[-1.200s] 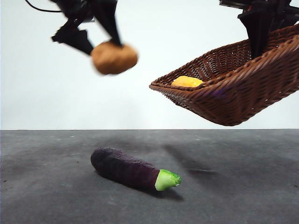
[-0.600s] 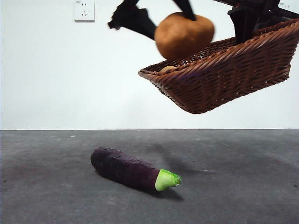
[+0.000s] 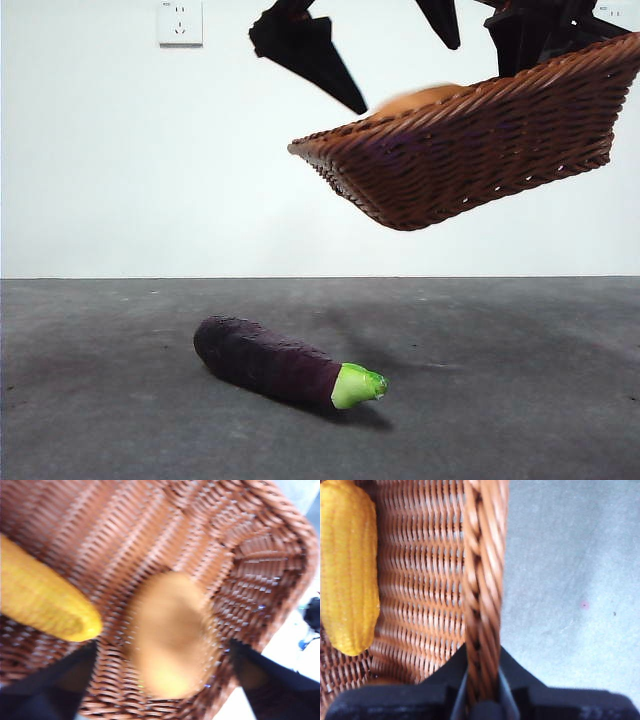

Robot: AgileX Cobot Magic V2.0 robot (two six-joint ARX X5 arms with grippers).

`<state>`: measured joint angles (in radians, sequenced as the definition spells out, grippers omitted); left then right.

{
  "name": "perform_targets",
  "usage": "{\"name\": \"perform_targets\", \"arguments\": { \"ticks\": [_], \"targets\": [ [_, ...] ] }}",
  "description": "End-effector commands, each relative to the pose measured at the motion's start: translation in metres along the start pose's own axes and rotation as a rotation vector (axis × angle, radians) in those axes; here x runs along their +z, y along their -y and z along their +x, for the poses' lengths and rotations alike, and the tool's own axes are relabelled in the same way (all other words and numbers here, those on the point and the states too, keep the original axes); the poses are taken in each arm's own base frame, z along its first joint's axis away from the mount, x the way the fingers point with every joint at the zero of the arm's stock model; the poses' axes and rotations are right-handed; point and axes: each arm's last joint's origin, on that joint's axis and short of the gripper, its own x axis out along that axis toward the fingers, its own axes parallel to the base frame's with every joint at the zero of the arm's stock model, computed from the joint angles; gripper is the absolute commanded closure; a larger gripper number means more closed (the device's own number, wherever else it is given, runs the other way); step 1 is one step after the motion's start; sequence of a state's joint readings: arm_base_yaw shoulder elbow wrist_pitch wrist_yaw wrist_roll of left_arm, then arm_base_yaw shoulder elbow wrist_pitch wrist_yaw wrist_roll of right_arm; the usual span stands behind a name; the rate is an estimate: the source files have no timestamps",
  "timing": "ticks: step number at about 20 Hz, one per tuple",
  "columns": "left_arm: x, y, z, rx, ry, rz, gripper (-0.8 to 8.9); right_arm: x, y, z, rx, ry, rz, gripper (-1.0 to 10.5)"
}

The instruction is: Help me put the vegetables on the table into the basket

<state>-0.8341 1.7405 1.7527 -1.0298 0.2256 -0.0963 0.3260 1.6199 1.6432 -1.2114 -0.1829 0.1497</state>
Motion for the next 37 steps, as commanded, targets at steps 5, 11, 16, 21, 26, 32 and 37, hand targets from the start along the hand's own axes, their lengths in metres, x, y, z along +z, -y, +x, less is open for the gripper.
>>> {"name": "perform_targets", "arguments": {
  "ticks": [5, 11, 16, 21, 26, 32, 37],
  "targets": [
    [-0.017, -0.018, -0.079, 0.237, 0.024, -0.094, 1.85, 0.0, 0.012, -0.003, -0.019, 0.004, 0.033, 9.5],
    [-0.026, -0.056, -0.092, 0.432, 0.056, -0.486, 1.86, 0.0, 0.038, -0.008, -0.101, 0.001, 0.07, 9.5],
    [-0.036, -0.069, -0.07, 0.474, 0.033, -0.869, 1.87, -0.003, 0.062, -0.014, -0.132, -0.009, 0.129, 9.5],
    [-0.059, -0.075, -0.026, 0.523, -0.052, -1.052, 1.88, -0.005, 0.075, -0.018, -0.141, -0.024, 0.151, 9.5],
    [-0.067, -0.068, 0.017, 0.446, 0.016, -1.126, 1.88, -0.005, 0.076, -0.018, -0.138, -0.022, 0.147, 9.5],
    [-0.07, -0.073, 0.054, 0.504, -0.043, -1.176, 1.88, -0.008, 0.075, -0.018, -0.126, -0.055, 0.123, 9.5],
    [-0.075, -0.082, 0.093, 0.532, -0.143, -1.188, 1.88, -0.008, 0.075, -0.018, -0.125, -0.057, 0.122, 9.5]
  ]
}}
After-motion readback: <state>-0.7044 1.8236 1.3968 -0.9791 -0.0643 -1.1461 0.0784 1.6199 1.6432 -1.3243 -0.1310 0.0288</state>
